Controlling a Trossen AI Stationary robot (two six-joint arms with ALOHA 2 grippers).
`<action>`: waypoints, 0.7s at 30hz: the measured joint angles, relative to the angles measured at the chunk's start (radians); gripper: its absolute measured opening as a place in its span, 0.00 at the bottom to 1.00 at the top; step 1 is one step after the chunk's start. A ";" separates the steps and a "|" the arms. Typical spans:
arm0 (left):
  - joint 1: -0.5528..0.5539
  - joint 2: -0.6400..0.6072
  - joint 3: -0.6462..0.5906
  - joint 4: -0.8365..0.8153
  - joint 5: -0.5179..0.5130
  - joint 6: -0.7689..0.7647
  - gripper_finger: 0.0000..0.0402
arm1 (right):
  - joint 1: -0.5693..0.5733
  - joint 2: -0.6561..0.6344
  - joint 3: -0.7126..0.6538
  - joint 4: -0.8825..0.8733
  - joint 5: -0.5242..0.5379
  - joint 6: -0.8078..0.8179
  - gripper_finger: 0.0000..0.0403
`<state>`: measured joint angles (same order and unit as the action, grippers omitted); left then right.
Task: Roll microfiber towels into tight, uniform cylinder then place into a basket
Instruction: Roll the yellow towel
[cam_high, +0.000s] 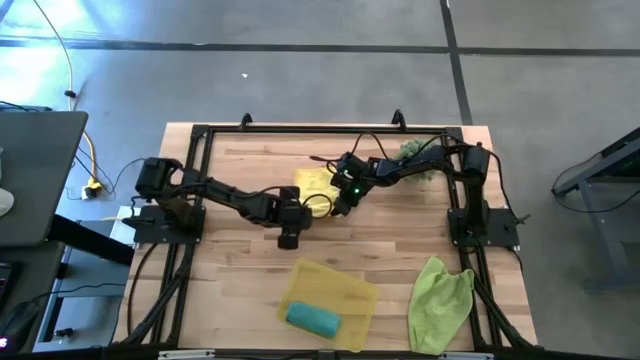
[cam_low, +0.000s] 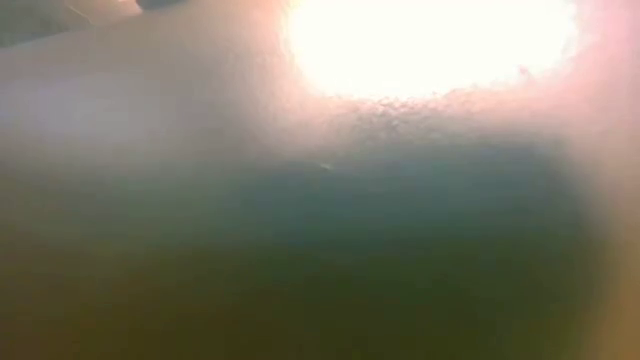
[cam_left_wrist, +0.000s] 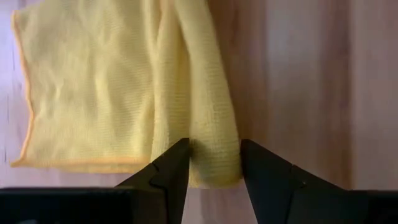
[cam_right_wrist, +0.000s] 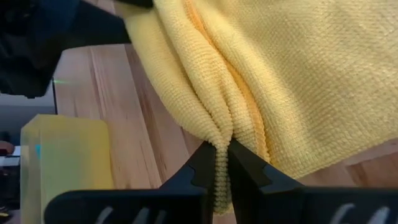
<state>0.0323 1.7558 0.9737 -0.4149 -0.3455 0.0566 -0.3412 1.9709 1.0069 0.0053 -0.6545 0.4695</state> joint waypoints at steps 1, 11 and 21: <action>0.004 0.005 0.000 -0.003 -0.003 0.000 0.33 | 0.000 0.000 0.000 0.001 0.000 0.000 0.05; 0.092 0.044 0.002 -0.002 0.160 -0.040 0.20 | 0.001 0.000 0.001 -0.014 0.000 -0.067 0.05; 0.272 0.045 0.002 -0.006 0.691 -0.070 0.03 | 0.002 -0.001 0.002 -0.029 -0.001 -0.173 0.05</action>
<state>0.3046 1.8008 0.9752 -0.4213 0.3459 -0.0132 -0.3393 1.9701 1.0084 -0.0242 -0.6552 0.2961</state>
